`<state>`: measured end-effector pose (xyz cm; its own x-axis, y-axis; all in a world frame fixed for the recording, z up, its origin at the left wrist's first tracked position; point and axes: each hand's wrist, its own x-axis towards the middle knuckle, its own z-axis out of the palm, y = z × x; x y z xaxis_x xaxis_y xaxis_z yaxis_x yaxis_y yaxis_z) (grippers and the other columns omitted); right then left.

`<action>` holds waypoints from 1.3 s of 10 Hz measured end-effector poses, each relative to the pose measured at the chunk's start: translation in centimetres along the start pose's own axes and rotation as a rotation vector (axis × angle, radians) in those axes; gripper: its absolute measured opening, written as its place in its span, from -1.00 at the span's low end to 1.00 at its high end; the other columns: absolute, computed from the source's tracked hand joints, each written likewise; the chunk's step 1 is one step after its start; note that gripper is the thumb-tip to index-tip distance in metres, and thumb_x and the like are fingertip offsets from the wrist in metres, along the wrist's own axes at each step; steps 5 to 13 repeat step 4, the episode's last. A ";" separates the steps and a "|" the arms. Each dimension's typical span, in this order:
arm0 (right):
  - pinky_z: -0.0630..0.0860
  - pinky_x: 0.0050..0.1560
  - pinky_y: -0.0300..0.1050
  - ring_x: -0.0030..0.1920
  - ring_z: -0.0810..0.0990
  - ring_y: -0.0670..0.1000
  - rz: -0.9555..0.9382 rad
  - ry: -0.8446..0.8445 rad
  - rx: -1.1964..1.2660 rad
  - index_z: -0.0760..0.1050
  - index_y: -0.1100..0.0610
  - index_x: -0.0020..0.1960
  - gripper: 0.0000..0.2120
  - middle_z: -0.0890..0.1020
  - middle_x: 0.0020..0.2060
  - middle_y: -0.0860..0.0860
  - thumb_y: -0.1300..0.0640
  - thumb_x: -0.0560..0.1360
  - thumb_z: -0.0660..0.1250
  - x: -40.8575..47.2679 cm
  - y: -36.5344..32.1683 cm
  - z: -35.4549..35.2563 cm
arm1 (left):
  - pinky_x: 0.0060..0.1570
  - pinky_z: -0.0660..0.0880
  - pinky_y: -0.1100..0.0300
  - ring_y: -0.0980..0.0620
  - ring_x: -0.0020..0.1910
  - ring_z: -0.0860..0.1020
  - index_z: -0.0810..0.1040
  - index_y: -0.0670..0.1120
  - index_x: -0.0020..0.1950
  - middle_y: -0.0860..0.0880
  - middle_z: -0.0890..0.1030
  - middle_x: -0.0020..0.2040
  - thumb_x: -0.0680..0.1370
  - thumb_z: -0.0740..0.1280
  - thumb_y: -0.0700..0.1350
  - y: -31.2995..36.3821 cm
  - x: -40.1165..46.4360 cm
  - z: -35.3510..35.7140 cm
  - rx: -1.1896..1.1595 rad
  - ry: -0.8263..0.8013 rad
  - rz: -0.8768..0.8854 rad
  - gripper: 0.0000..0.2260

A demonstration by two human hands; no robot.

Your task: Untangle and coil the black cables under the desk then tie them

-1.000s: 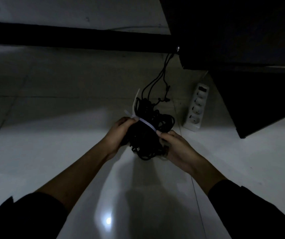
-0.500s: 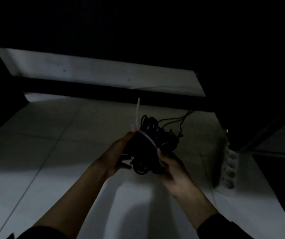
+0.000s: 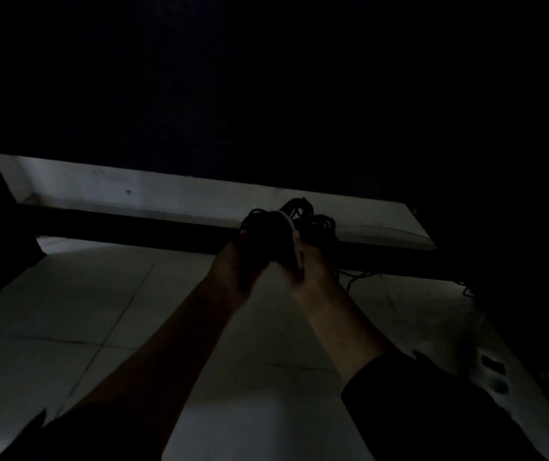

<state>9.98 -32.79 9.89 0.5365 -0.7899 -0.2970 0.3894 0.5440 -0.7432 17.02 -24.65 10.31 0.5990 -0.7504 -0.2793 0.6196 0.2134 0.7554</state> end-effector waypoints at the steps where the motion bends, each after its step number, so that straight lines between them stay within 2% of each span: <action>1: 0.55 0.02 -0.06 0.00 0.59 0.08 -0.030 -0.038 0.011 0.36 0.28 0.39 -0.64 0.58 0.05 0.16 0.23 0.62 0.18 1.3 -0.6 0.9 | 0.05 0.49 0.22 -0.17 0.38 0.41 0.27 -0.29 0.46 -0.24 0.35 0.46 0.68 0.07 -0.17 1.0 1.2 1.1 0.031 -0.056 0.019 -0.62; 2: 0.51 0.09 -0.02 0.13 0.54 0.14 -0.062 -0.034 0.051 0.33 0.25 0.43 -0.63 0.54 0.21 0.23 0.29 0.62 0.13 3.9 -1.7 2.5 | -0.12 0.50 0.21 -0.04 -0.08 0.57 0.45 -0.27 0.28 -0.20 0.56 0.11 0.66 0.13 -0.18 1.8 2.1 2.1 0.126 -0.074 0.045 -0.73; 3: 0.46 0.16 0.00 0.31 0.46 0.16 -0.044 -0.024 0.013 0.28 0.21 0.46 -0.60 0.44 0.35 0.20 0.27 0.63 0.14 4.6 -1.7 2.2 | -0.12 0.43 0.19 0.06 -0.17 0.48 0.36 -0.25 0.40 -0.04 0.50 -0.04 0.66 0.12 -0.10 1.9 2.5 2.2 0.170 -0.039 0.034 -0.65; 4: 0.45 0.18 -0.03 0.25 0.48 0.14 -0.069 0.006 -0.016 0.27 0.20 0.46 -0.59 0.46 0.28 0.17 0.23 0.63 0.16 4.0 -1.0 0.8 | 0.01 0.45 0.10 0.07 -0.14 0.46 0.26 -0.24 0.47 -0.06 0.49 0.04 0.67 0.11 -0.12 0.6 2.8 1.1 0.301 -0.037 0.049 -0.60; 13: 0.45 0.18 -0.03 0.25 0.48 0.14 -0.069 0.006 -0.016 0.27 0.20 0.46 -0.59 0.46 0.28 0.17 0.23 0.63 0.16 4.0 -1.0 0.8 | 0.01 0.45 0.10 0.07 -0.14 0.46 0.26 -0.24 0.47 -0.06 0.49 0.04 0.67 0.11 -0.12 0.6 2.8 1.1 0.301 -0.037 0.049 -0.60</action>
